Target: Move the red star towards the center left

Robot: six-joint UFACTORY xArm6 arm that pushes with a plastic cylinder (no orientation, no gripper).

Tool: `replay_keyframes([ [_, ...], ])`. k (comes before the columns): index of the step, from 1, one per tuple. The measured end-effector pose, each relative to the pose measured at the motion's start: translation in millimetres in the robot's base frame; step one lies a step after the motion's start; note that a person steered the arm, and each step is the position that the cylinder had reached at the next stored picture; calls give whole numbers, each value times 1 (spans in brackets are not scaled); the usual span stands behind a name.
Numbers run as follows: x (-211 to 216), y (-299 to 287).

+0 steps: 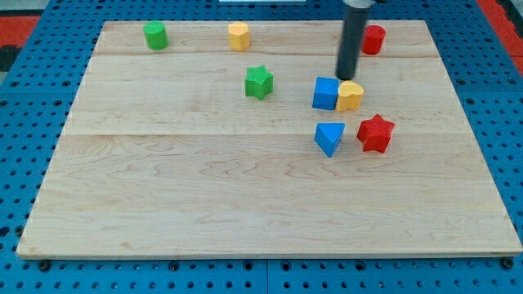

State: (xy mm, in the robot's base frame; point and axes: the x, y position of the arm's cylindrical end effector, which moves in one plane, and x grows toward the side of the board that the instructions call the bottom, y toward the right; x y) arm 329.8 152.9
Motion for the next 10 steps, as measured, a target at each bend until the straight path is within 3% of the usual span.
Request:
replay_keyframes([
  [1,15,65],
  [2,90,89],
  [3,130,79],
  [5,108,-42],
  [6,85,-67],
  [7,74,-41],
  [8,73,-79],
  [10,75,-208],
])
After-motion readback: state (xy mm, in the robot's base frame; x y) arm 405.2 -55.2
